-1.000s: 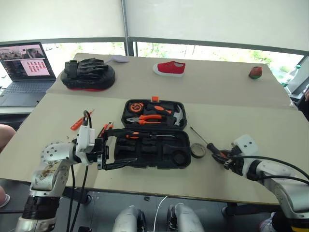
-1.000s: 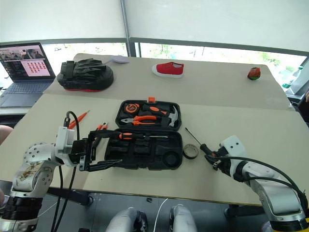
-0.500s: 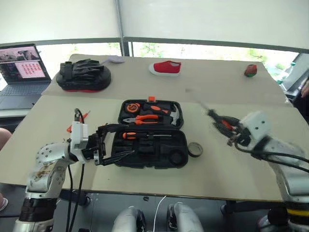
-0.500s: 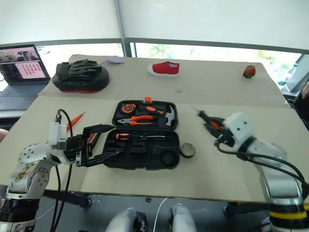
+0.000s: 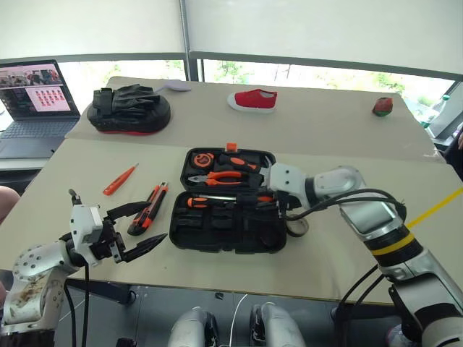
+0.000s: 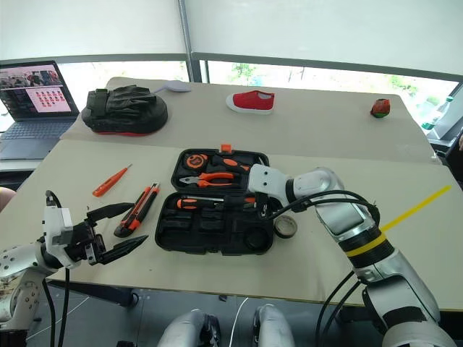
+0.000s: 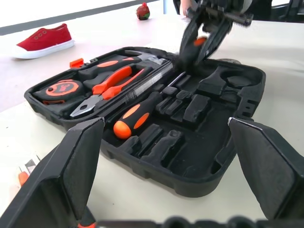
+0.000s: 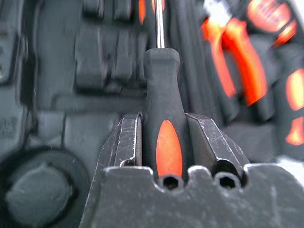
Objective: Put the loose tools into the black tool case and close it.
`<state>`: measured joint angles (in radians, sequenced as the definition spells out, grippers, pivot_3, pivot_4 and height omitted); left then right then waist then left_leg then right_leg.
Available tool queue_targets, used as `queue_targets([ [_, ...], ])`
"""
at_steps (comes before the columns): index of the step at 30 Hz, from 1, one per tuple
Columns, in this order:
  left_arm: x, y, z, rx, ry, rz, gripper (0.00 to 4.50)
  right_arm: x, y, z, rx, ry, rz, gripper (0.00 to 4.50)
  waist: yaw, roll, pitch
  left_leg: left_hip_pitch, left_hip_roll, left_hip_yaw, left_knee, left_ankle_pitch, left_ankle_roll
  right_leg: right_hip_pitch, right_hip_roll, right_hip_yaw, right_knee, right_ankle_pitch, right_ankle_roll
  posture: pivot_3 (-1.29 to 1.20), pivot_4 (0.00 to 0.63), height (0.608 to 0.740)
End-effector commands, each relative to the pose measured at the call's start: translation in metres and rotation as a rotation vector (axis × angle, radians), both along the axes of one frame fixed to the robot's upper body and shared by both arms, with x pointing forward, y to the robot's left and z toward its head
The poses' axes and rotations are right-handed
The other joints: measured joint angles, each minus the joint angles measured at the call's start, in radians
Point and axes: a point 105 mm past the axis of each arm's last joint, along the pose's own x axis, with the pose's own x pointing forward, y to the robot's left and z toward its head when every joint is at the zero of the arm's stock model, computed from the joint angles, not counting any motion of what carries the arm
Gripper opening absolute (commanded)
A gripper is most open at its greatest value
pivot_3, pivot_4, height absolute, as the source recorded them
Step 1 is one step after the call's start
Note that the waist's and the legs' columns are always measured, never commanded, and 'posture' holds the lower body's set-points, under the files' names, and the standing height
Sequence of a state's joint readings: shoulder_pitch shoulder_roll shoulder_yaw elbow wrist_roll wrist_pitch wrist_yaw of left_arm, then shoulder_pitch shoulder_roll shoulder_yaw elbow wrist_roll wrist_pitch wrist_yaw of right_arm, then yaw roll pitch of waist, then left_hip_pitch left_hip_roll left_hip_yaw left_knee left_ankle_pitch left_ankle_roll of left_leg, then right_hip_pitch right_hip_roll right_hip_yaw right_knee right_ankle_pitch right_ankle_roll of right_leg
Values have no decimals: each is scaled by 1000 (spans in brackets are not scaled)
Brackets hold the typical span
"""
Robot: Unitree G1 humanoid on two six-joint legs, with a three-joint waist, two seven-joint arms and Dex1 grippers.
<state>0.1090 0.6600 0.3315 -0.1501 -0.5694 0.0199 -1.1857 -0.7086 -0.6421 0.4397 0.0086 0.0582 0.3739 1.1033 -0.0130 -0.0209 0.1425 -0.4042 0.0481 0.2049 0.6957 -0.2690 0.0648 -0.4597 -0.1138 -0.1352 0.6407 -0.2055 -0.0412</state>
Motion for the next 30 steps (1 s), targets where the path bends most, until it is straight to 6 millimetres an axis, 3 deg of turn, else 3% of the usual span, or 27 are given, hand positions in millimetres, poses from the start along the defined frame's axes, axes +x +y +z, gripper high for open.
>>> queue_targets([
  [1, -2, -4, 9, -2, -58, 2, 4500, -1, 10, 11, -14, -40, 62, 1030, -1, 0, 0, 0, 0, 0, 0, -1, -1, 0, 0, 0, 0, 0, 0, 0, 150, 740],
  [3, -1, -4, 8, -5, -61, 11, 4500, 0, 10, 9, -23, -38, 54, 1030, -2, 0, 0, 1, 1, 0, 0, -1, -5, 0, 1, 0, 2, -4, 6, 0, 150, 740],
  [15, 1, 1, 3, 24, -68, 15, 4500, 4, 1, -17, -53, 79, -25, 1030, -3, 0, 0, 3, 1, -1, -1, 0, -7, 0, 1, 0, 4, -4, 5, 0, 150, 740],
  [17, 1, 3, 3, 26, -71, 19, 4500, 3, 1, -16, -67, 46, 4, 2054, -2, 0, 0, 3, 1, -1, -1, 0, -7, 0, 1, 0, 4, -4, 5, 0, 150, 740],
  [18, 1, 3, 4, 27, -71, 20, 4500, 2, 2, -15, -63, 31, 16, 2225, -2, 0, 0, 3, 1, -1, -1, 0, -7, 1, 1, 0, 4, -4, 5, 0, 150, 740],
  [20, 2, 5, 3, 29, -71, 20, 4500, 2, 2, -8, -55, -15, 51, 2996, -1, 0, 0, 3, 1, -1, -1, 0, -7, 1, 1, 0, 4, -4, 5, 0, 150, 740],
  [22, 1, 7, 3, 32, -70, 24, 4500, -4, 5, 8, 12, -35, 119, 3609, -1, 0, 0, 3, 1, -1, -1, 0, -7, 0, 1, 0, 3, -5, 5, 0, 150, 740],
  [27, 2, 10, 1, 35, -66, 33, 4500, -12, 10, 36, 183, -65, 226, 3609, -2, 0, 0, 2, 1, -1, -1, 0, -7, 1, 2, -1, 2, -4, 5, 0, 150, 740],
  [30, 4, 10, -1, 32, -67, 35, 4500, -14, 12, 42, 291, -35, 236, 2938, -4, 0, 0, 3, 1, -1, -1, 0, -7, 1, 2, -1, 3, -4, 5, 0, 150, 740],
])
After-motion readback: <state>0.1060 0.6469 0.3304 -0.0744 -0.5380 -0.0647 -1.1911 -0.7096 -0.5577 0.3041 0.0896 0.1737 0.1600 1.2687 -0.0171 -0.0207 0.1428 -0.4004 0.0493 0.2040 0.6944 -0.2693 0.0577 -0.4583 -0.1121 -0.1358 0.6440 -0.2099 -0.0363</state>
